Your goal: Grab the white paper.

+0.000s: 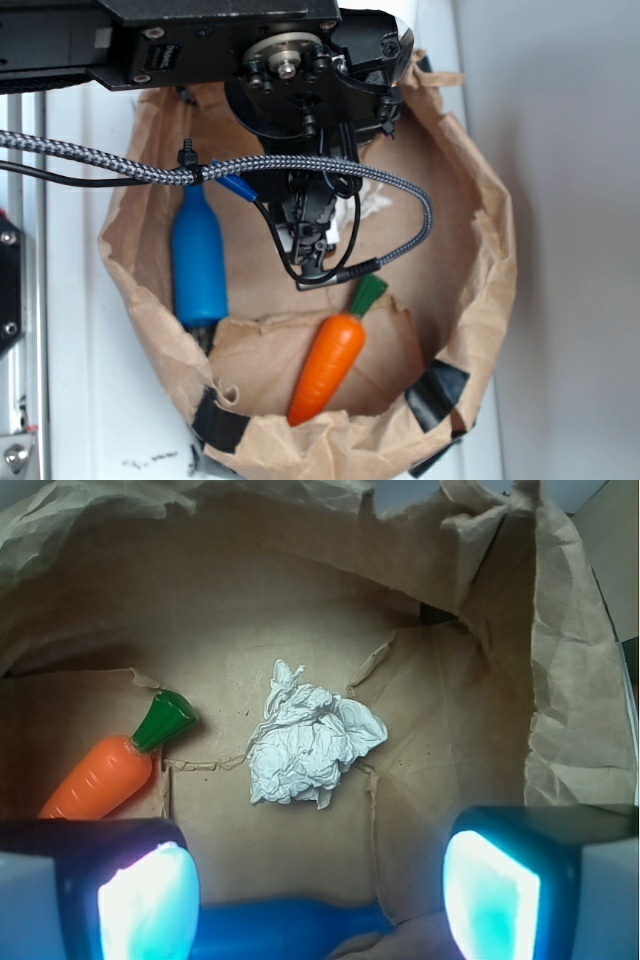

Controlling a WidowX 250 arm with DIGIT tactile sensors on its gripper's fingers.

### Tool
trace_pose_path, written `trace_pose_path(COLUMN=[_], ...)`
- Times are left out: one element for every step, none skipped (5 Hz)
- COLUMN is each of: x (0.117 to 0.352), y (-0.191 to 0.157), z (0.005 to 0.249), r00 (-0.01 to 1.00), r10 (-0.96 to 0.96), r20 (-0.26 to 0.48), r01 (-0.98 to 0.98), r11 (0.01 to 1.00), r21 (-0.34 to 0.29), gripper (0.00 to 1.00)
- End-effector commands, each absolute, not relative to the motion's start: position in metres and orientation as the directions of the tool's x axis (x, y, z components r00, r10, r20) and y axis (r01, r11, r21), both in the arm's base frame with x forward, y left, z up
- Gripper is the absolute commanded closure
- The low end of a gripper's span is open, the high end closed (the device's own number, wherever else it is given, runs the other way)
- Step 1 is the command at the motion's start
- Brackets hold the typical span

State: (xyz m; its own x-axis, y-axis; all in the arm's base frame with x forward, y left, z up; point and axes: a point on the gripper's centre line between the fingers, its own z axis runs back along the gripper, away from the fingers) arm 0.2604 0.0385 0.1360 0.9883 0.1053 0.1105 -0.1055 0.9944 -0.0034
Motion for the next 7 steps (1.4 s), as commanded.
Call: trace_pose_path(x=[0.24, 0.256, 0.284, 0.309, 0.319, 0.311, 0.313], y=[0.019, 0.017, 0.022, 0.037, 0.047, 0.045, 0.047], z=[0.136, 0.107, 0.086, 0.064, 0.047, 0.03, 0.038], r00=[0.944, 0.906, 0.889, 0.873, 0.86, 0.863, 0.87], r10=[0.29, 0.388, 0.418, 0.446, 0.461, 0.465, 0.452], r20=[0.156, 0.168, 0.185, 0.199, 0.217, 0.197, 0.197], r01=[-0.281, -0.378, -0.409, -0.435, -0.45, -0.46, -0.445], r11=[0.956, 0.921, 0.908, 0.895, 0.887, 0.885, 0.892], r21=[-0.078, -0.092, -0.085, -0.101, -0.101, -0.074, -0.083], gripper=[0.0, 0.0, 0.0, 0.0, 0.0, 1.0, 1.0])
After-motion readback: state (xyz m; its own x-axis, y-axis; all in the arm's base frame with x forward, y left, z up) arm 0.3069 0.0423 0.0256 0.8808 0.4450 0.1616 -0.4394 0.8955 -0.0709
